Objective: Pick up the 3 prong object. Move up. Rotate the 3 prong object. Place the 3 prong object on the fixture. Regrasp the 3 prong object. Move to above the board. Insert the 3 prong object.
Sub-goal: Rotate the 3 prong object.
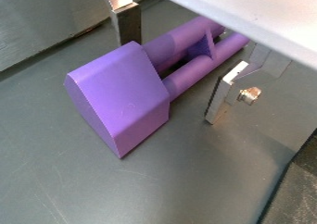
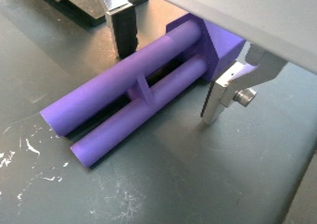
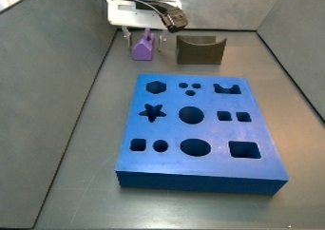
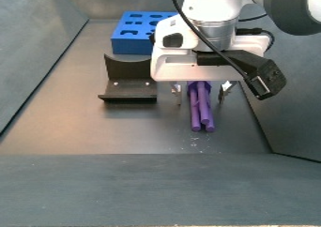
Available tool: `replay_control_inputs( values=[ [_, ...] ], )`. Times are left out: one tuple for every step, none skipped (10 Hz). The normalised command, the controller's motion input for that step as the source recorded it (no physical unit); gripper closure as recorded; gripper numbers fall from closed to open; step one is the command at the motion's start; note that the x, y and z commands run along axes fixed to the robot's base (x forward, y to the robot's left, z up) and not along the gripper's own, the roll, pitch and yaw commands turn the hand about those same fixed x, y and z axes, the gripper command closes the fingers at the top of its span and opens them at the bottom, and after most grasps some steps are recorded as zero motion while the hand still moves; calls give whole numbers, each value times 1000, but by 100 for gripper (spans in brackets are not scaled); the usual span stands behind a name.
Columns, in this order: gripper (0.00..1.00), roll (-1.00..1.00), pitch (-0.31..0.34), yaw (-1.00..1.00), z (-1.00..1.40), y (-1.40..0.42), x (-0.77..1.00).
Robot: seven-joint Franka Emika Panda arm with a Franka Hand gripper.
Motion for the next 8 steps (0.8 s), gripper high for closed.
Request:
replay_control_inputs(
  values=[
    [0, 199, -22, 9, -173, -3, 26],
    [0, 199, -22, 9, -173, -3, 26],
    [0, 199, -22, 9, -173, -3, 26],
    [0, 199, -22, 9, -173, -3, 26],
    [0, 199, -22, 9, -173, -3, 26],
    [0, 199, -22, 9, -173, -3, 26],
    [0, 199, -22, 9, -173, -3, 26],
    [0, 199, -22, 9, -173, -3, 26]
  ],
)
